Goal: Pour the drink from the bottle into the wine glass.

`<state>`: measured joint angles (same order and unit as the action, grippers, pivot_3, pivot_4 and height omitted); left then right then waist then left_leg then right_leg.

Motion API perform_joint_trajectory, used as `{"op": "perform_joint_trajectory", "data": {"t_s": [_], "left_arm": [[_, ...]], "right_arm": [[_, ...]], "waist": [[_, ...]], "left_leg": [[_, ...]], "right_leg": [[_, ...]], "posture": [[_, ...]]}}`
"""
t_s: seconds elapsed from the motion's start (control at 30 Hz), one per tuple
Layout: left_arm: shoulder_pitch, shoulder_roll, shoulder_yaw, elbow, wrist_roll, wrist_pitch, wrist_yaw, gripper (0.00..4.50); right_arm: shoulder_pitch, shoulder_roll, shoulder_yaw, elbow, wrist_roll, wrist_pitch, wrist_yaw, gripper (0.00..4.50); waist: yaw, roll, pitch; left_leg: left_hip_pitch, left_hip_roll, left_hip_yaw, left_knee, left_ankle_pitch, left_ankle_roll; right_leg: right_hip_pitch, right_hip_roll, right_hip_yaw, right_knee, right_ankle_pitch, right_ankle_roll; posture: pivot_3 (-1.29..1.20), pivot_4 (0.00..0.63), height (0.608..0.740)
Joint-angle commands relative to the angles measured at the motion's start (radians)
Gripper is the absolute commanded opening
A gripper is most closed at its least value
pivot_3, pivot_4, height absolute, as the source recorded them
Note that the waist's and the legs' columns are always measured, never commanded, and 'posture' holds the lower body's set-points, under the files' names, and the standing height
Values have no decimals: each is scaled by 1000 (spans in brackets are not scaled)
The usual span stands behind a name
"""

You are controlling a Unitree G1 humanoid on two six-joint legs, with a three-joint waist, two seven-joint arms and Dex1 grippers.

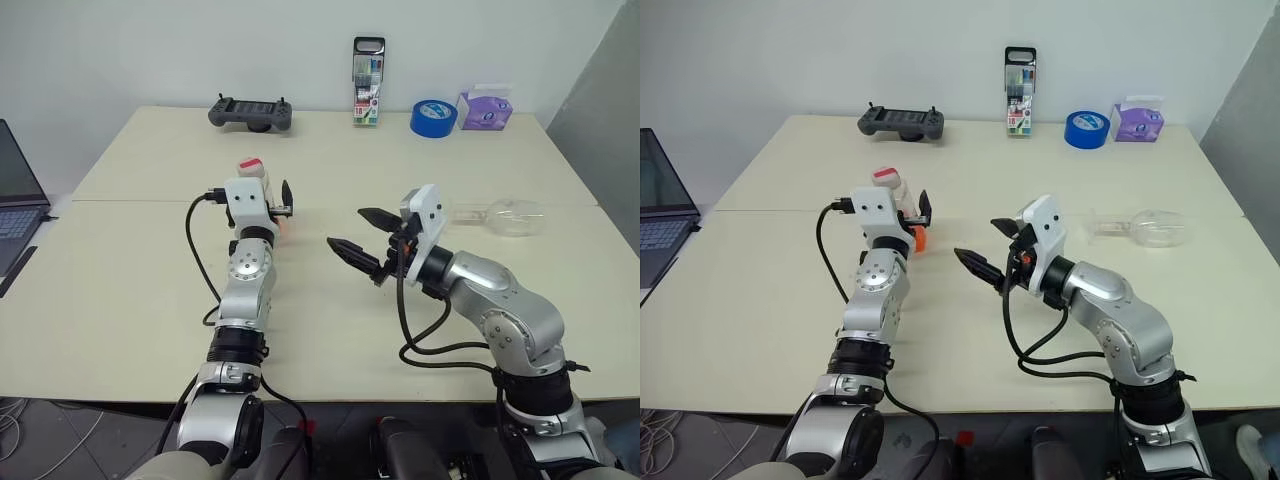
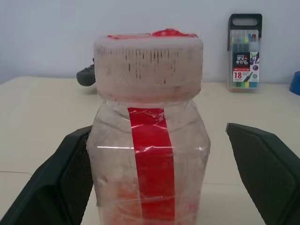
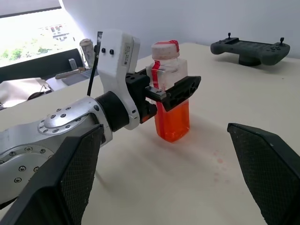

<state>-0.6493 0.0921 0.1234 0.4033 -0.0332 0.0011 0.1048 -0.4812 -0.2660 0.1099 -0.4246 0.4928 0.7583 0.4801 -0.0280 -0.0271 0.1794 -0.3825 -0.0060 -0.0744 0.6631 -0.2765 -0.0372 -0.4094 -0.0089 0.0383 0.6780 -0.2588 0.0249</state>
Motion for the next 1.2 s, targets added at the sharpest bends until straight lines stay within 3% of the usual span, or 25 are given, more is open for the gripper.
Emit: {"op": "perform_joint_trajectory", "data": {"t_s": [0.03, 0.07, 0.33, 0.63, 0.77, 0.93, 1.2], "left_arm": [[-43, 6, 4, 1, 7, -49, 6, 4488], [-45, 8, 4, 7, 8, -55, 5, 4488], [-66, 30, 11, 63, 8, -87, 5, 2108], [-35, 58, 5, 48, -1, -90, -39, 2030], [0, 77, -39, -65, -76, -69, -233, 2012], [118, 179, -109, -293, -215, 31, -573, 1995], [193, 262, -150, -520, -388, 231, -814, 1977]], "right_arm": [[2, 1, 6, -38, -1, -26, 0, 4500], [3, 1, 7, -37, -4, -28, -3, 4500], [-4, 12, 6, -34, -1, -31, -16, 4500], [-22, -4, -2, -31, -11, -27, -18, 4500], [-91, -23, -41, -53, 24, 42, -40, 4500], [-185, -38, -83, -146, 106, 191, -94, 4500], [-219, -10, -72, -184, 104, 380, -251, 4500]], "waist": [[0, 0, 0], [0, 0, 0], [0, 0, 0], [-1, 0, 0], [-2, 0, 0], [-2, 1, 1], [-3, 1, 1]], "left_leg": [[0, 0, 0, 0, 0, 0], [0, 0, 0, 0, 0, 0], [0, 0, 0, 0, 0, 0], [0, 0, 0, 0, 0, 0], [0, 0, 0, 0, 0, 0], [-2, 1, -1, -1, 1, -1], [-2, 0, -1, -1, 1, -1]], "right_leg": [[0, 0, 0, 0, 0, 0], [0, 0, 0, 0, 0, 0], [0, 0, 0, 0, 0, 0], [0, 0, 0, 0, 0, 0], [-1, 0, 0, 0, 0, 0], [-2, -2, 0, -1, 0, 0], [-2, -5, 0, 0, 0, 0]], "posture": [[0, 150, 740], [0, 150, 740], [0, 150, 740], [0, 150, 740], [0, 150, 740], [0, 150, 740], [0, 150, 740]]}}
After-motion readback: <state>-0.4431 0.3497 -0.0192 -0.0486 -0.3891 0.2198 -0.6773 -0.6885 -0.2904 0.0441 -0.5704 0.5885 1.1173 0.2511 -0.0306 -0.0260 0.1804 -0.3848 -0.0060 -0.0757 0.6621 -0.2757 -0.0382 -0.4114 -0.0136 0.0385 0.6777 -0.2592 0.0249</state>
